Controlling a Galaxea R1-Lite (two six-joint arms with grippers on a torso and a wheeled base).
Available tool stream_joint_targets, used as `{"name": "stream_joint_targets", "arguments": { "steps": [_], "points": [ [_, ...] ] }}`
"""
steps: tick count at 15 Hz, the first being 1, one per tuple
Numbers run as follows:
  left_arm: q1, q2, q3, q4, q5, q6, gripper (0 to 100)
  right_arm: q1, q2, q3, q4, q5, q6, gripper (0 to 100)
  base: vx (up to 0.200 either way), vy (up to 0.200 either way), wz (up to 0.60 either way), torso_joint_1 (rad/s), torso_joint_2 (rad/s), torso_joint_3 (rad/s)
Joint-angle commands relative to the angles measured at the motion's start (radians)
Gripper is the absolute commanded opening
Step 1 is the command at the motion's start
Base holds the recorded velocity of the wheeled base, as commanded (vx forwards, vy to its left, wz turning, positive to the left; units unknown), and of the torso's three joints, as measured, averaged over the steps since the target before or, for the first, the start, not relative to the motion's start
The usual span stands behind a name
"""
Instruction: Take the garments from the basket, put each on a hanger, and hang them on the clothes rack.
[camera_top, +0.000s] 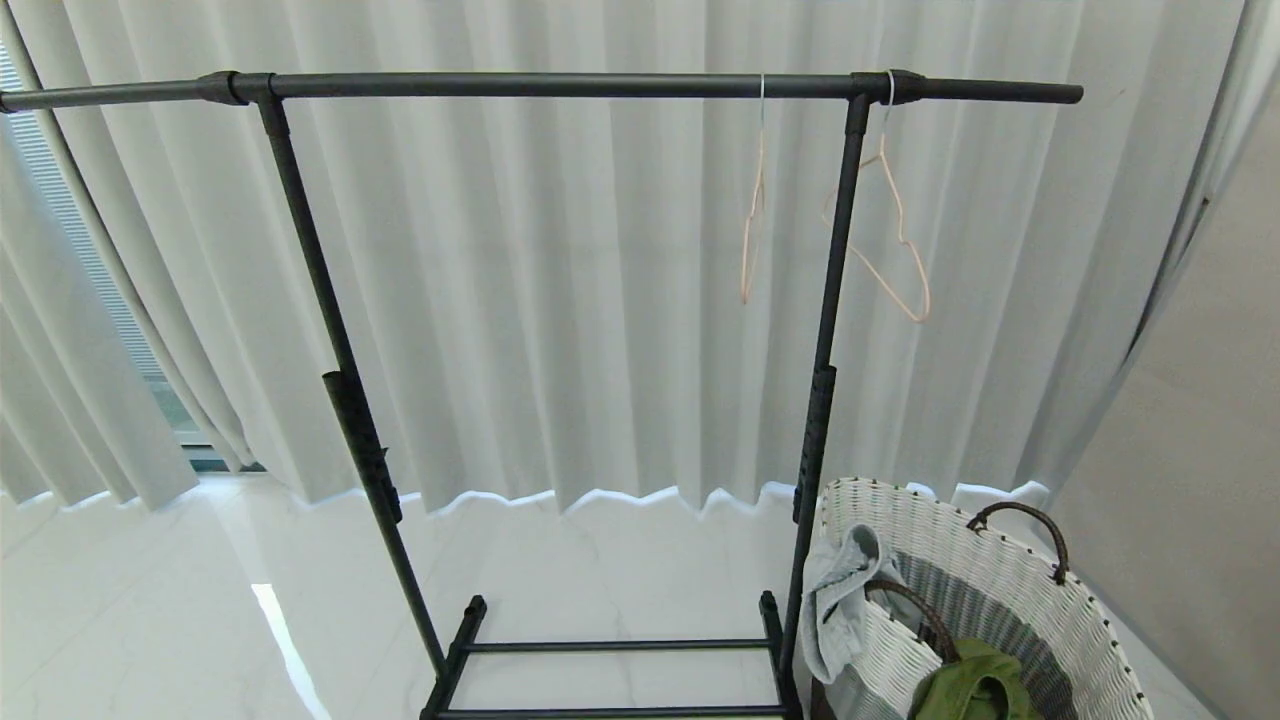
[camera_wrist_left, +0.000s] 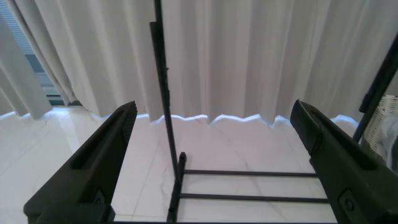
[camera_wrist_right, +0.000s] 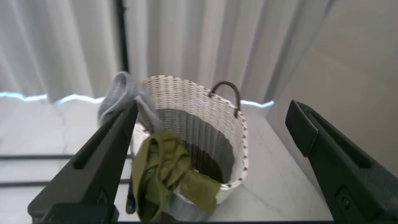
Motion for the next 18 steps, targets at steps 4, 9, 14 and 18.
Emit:
{"name": "stream_joint_targets", "arguments": {
  "steps": [4, 9, 14, 18],
  "points": [
    [0.000, 0.002, 0.000, 0.000, 0.001, -0.002, 100, 0.000, 0.000, 0.000, 0.001, -0.012, 0.053, 100, 0.000, 0.000, 0.00, 0.000, 0.00, 0.000],
    [0.000, 0.002, 0.000, 0.000, 0.001, -0.002, 100, 0.000, 0.000, 0.000, 0.001, -0.009, 0.040, 100, 0.000, 0.000, 0.00, 0.000, 0.00, 0.000],
    [0.000, 0.002, 0.000, 0.000, 0.001, -0.003, 100, 0.000, 0.000, 0.000, 0.001, -0.004, 0.020, 100, 0.200, 0.000, 0.00, 0.001, 0.00, 0.000],
    [0.000, 0.000, 0.000, 0.000, 0.001, -0.006, 100, 0.000, 0.000, 0.000, 0.001, -0.006, 0.026, 100, 0.050, 0.000, 0.00, 0.001, 0.00, 0.001]
  ]
}}
